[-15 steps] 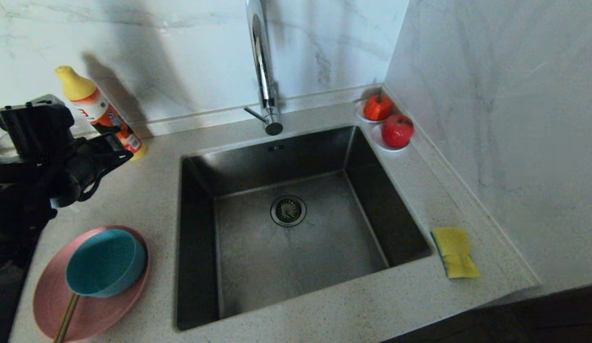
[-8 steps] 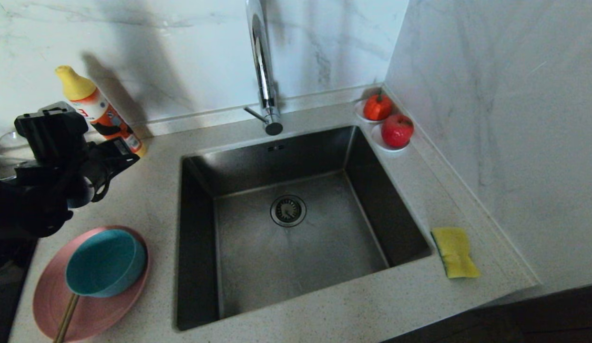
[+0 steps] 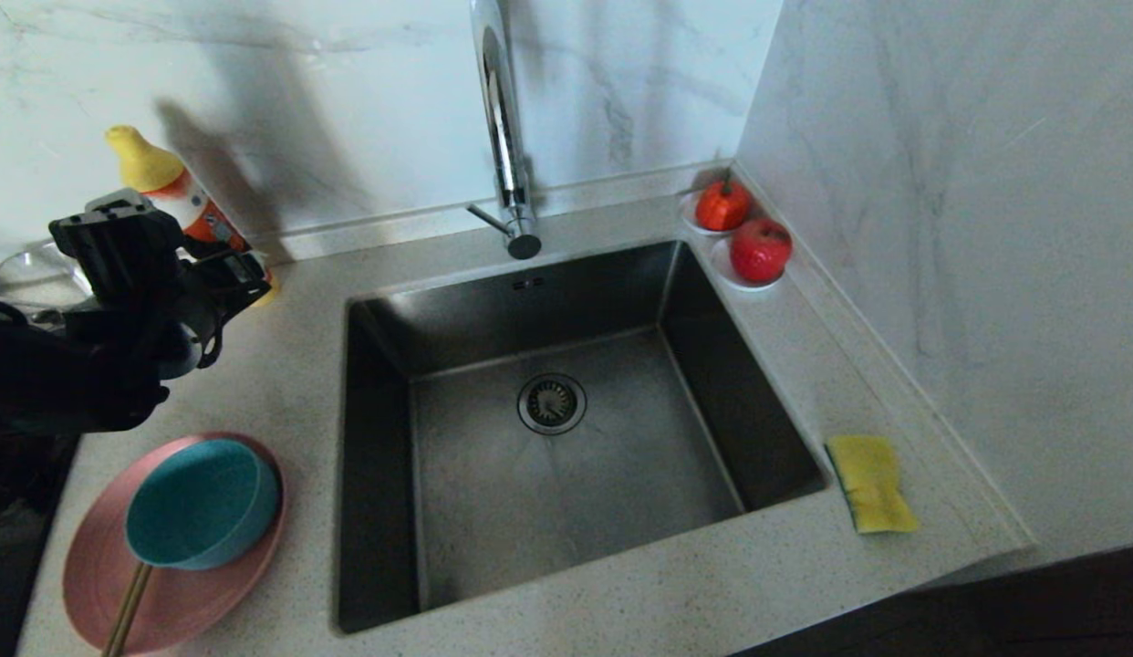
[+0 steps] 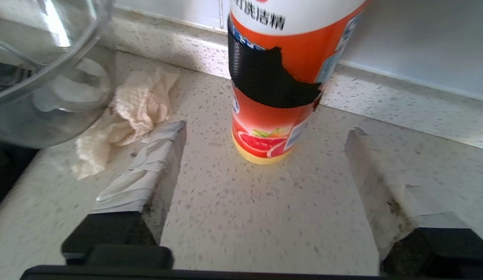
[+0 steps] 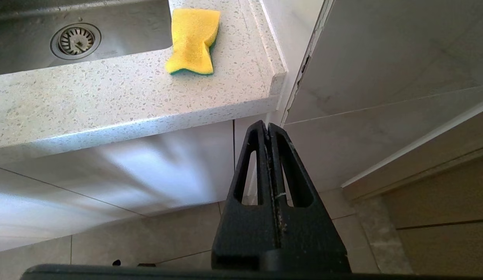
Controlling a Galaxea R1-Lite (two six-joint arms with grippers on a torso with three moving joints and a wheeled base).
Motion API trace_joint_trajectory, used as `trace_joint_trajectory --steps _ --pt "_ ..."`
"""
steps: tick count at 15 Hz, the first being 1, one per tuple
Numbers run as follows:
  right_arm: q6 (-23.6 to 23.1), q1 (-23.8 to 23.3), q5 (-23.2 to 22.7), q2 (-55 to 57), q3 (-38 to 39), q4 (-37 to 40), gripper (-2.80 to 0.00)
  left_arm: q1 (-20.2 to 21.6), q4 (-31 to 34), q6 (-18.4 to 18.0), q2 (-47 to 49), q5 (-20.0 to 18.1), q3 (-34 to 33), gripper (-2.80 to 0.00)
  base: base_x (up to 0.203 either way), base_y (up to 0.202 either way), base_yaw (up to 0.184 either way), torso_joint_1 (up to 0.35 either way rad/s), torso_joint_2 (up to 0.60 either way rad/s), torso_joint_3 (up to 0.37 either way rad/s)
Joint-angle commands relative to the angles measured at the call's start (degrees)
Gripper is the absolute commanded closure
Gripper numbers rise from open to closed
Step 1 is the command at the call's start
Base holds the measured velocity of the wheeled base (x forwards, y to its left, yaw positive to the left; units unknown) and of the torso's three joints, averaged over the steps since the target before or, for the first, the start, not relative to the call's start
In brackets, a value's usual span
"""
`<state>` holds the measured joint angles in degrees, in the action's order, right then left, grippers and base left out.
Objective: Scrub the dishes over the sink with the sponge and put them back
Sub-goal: Grab the dish soap
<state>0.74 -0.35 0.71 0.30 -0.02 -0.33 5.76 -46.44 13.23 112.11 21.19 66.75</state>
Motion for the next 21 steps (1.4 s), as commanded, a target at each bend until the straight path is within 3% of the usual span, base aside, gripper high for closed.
trace_joint_trajectory --steps 1,7,17,21 --pt "0.05 0.00 0.00 0.05 -0.04 -0.02 0.00 0.40 -0.55 -0.03 3.89 0.17 1.82 -2.80 0.000 0.000 0.000 0.000 0.00 0.000" --pt "0.04 0.00 0.00 0.05 -0.06 -0.02 0.00 0.57 -0.86 -0.58 10.91 0.50 11.00 -2.80 0.000 0.000 0.000 0.000 0.00 0.000" --pt "-0.04 0.00 0.00 0.05 -0.06 -0.02 0.00 0.57 -1.99 -1.97 14.80 3.16 20.26 -2.80 0.000 0.000 0.000 0.000 0.00 0.000" --pt "-0.02 0.00 0.00 0.05 -0.06 -0.02 0.00 0.57 -1.99 -2.06 16.15 3.16 21.05 -2.80 0.000 0.000 0.000 0.000 0.00 0.000"
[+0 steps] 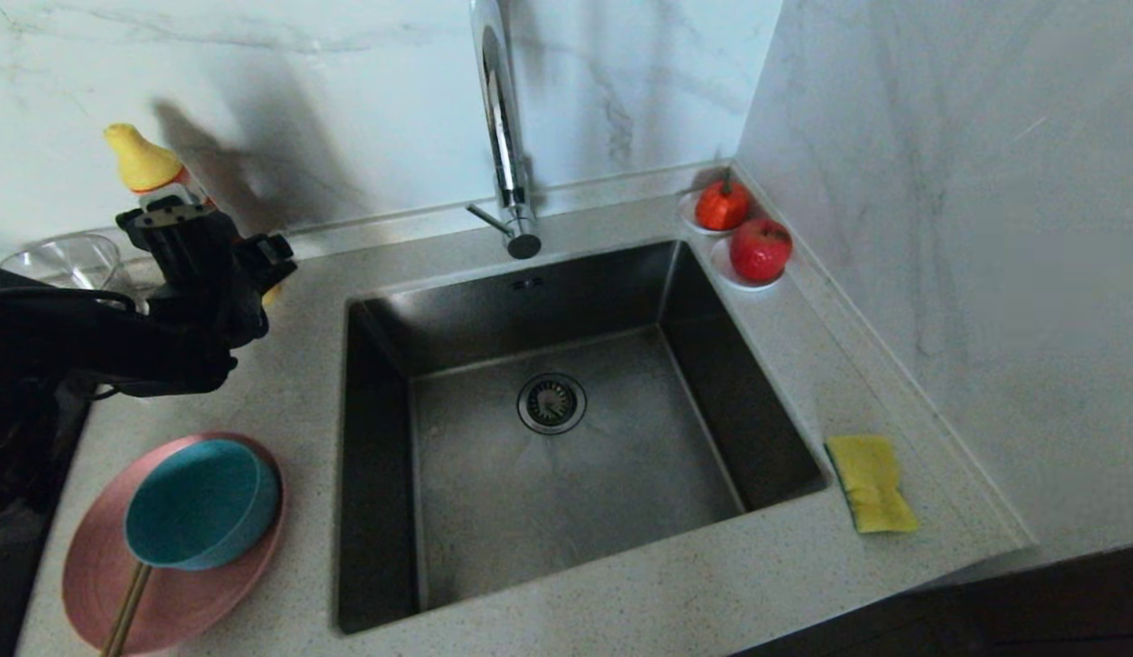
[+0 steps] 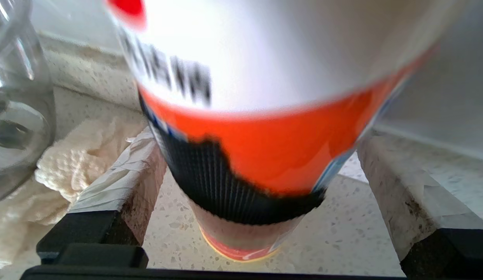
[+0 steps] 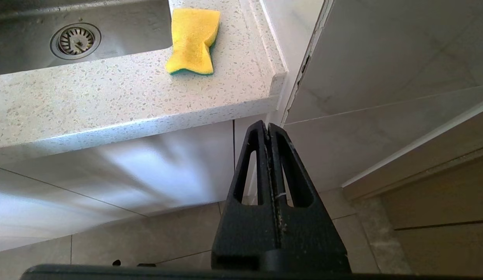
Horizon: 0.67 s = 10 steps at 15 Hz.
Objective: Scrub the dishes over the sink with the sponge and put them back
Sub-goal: Grab the dish soap
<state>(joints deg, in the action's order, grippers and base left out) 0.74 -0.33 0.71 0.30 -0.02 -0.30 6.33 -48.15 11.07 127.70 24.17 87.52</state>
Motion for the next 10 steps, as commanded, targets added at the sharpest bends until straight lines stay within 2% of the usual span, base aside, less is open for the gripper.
trace_joint_trajectory --steps 1,10 --pt "0.01 -0.02 0.00 0.05 -0.03 -0.05 0.00 0.08 -0.27 0.12 0.77 0.17 0.75 -2.80 0.000 0.000 0.000 0.000 0.00 0.000" --pt "0.03 -0.02 0.00 0.05 0.00 -0.05 0.00 0.08 -0.18 -0.17 3.17 1.48 5.64 -2.80 0.000 0.000 0.000 0.000 0.00 0.000"
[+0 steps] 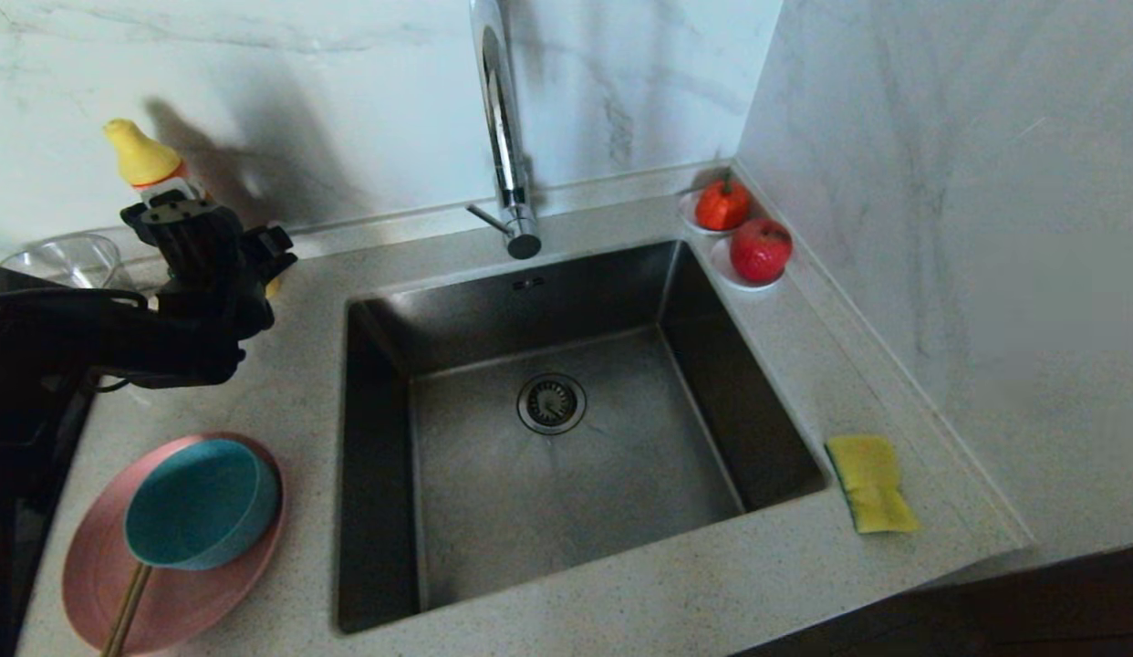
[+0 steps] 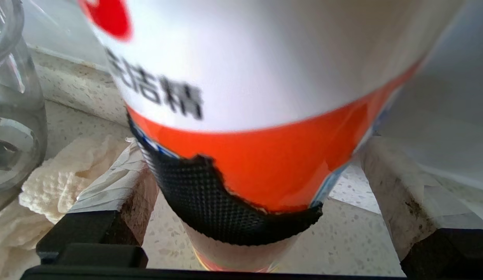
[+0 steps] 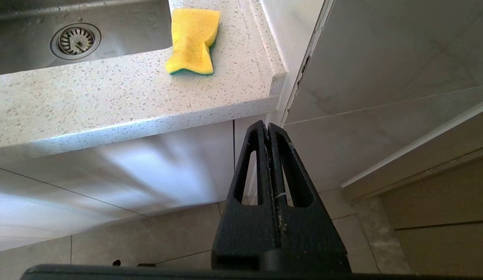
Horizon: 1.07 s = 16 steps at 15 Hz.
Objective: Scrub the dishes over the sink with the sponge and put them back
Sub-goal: Grab the dish soap
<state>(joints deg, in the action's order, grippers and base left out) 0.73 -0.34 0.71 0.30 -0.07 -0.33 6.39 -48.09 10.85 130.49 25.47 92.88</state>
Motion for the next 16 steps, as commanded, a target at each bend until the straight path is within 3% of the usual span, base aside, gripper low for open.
trace_joint_trajectory --steps 1,11,16 --pt "0.02 -0.01 0.00 0.04 -0.01 -0.02 0.00 -0.02 -0.09 0.02 0.43 0.20 0.33 0.00 0.000 0.000 0.000 0.000 0.00 0.000" --pt "0.03 -0.01 0.00 0.05 -0.01 -0.02 0.00 0.03 0.28 -0.21 3.21 1.08 3.80 0.00 0.000 0.000 0.000 0.000 0.00 0.000" --pt "0.06 -0.01 0.00 0.05 -0.01 -0.02 0.00 0.03 1.81 0.42 -3.24 1.05 2.22 0.00 0.000 0.000 0.000 0.000 0.00 0.000"
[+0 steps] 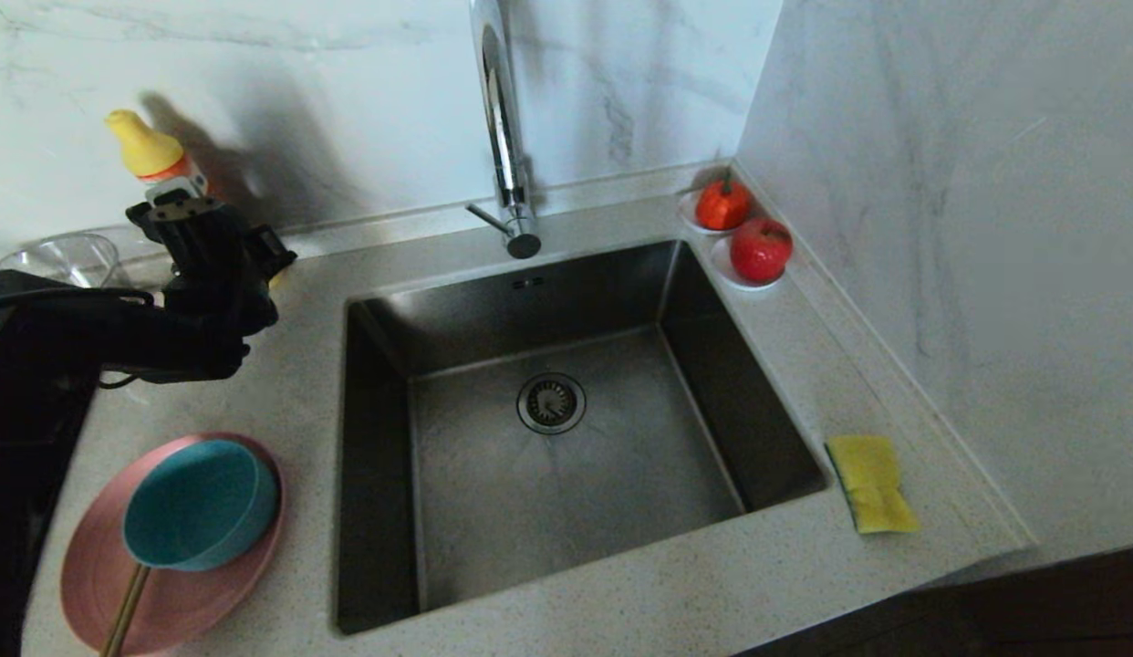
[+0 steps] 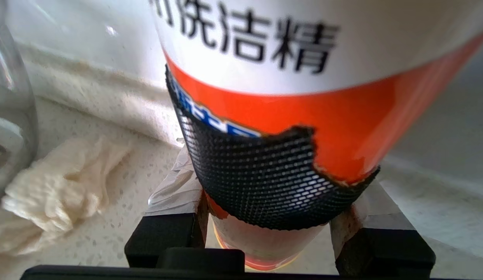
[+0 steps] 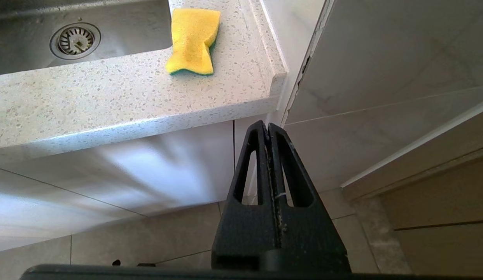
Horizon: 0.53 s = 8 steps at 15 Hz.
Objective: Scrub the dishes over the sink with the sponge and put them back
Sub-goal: Grab the dish soap
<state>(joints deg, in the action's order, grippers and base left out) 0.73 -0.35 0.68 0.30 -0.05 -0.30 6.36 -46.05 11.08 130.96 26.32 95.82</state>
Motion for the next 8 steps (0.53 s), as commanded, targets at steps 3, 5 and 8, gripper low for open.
trace_joint_trajectory --steps 3,5,8 --pt "-0.02 0.00 0.02 0.05 0.05 -0.05 0.00 0.05 0.42 0.34 -9.16 0.14 -3.70 0.00 0.000 0.000 0.000 0.000 0.00 0.000" --pt "0.06 0.00 0.02 0.05 0.04 -0.05 0.00 -0.03 0.49 0.34 -12.09 0.14 -6.13 0.00 0.000 0.000 0.000 0.000 0.00 0.000" --pt "0.06 0.00 0.02 0.05 -0.04 -0.05 0.00 -0.05 0.45 0.18 -18.30 -0.23 -10.29 0.00 0.000 0.000 0.000 0.000 0.00 0.000"
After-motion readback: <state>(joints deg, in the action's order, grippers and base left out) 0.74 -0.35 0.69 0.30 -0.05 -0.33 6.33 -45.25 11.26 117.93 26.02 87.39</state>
